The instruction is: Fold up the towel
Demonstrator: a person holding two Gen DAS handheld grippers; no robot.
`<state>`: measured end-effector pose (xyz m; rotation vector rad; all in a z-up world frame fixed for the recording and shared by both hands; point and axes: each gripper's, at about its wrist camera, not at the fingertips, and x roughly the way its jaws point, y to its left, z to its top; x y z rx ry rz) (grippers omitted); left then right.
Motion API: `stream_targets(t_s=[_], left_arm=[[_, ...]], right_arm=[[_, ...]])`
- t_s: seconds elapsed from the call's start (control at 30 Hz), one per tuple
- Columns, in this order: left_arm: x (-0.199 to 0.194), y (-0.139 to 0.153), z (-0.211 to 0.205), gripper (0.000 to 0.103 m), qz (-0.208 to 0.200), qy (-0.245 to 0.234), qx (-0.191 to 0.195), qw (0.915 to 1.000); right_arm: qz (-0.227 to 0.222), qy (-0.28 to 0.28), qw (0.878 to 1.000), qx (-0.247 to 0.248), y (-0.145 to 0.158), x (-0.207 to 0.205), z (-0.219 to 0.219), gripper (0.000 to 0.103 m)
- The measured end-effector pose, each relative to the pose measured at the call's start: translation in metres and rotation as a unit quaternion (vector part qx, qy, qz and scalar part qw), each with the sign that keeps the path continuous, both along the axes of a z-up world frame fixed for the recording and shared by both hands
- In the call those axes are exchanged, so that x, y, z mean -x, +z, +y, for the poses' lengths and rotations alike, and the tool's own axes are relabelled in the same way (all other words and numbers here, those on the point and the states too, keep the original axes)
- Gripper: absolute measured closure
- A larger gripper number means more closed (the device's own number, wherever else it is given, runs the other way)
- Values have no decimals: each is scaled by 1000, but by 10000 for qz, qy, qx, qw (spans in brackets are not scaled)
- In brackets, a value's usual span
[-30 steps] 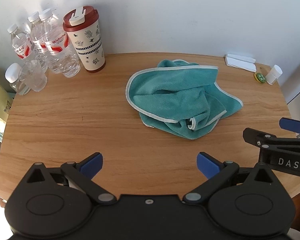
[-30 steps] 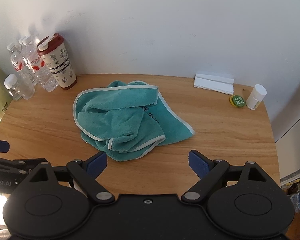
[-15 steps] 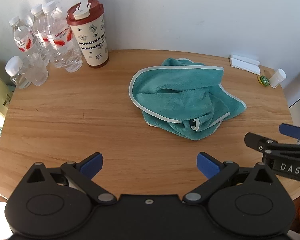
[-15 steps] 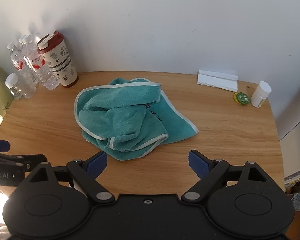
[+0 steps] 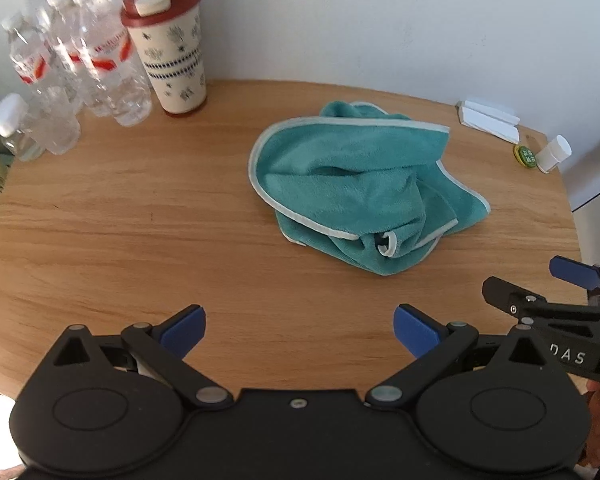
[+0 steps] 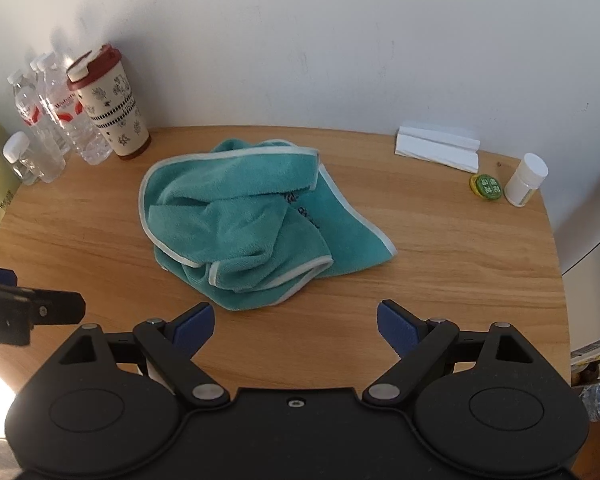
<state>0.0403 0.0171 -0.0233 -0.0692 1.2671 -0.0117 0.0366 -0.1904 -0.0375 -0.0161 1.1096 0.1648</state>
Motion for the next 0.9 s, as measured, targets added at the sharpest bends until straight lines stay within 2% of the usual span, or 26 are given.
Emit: stream_targets(t_s=[0.17,0.2,0.37,0.47,0.57,0.67,0.73,0.83,0.9], left_arm=[[-9,-8,2,1,19,13,-10,10000],[-14,-10,-1,1,-76,-8,-30,10000],[-38,-24,6,1,-307,-126,-78,9994],[-53,-32,17,1,-466,-129,-33,9988],[-68,-41,27,1,-626,-133,12,9980],[-83,-53,36,1,-678,-199,162,9974],[-92,-61,42,1,-707,-165,355,9967],[-102,-71,42,1,-927,-150,117,9955],[-108,-78,42,1,-882,-265,204,9955]], right_arm=[[-68,49,9999,84,-11,2,-5,11],[-79,82,9999,70,-14,3,-5,11],[56,117,9995,-290,-30,-6,-10,13],[-130,394,9991,-71,-34,-10,4,13],[-119,703,9972,-224,-41,-14,14,14],[-76,600,9976,-350,-49,-19,19,14],[-148,618,9976,-262,-53,-20,24,16],[-278,781,9965,-128,-58,-21,35,17],[-276,773,9966,-120,-60,-22,38,17]])
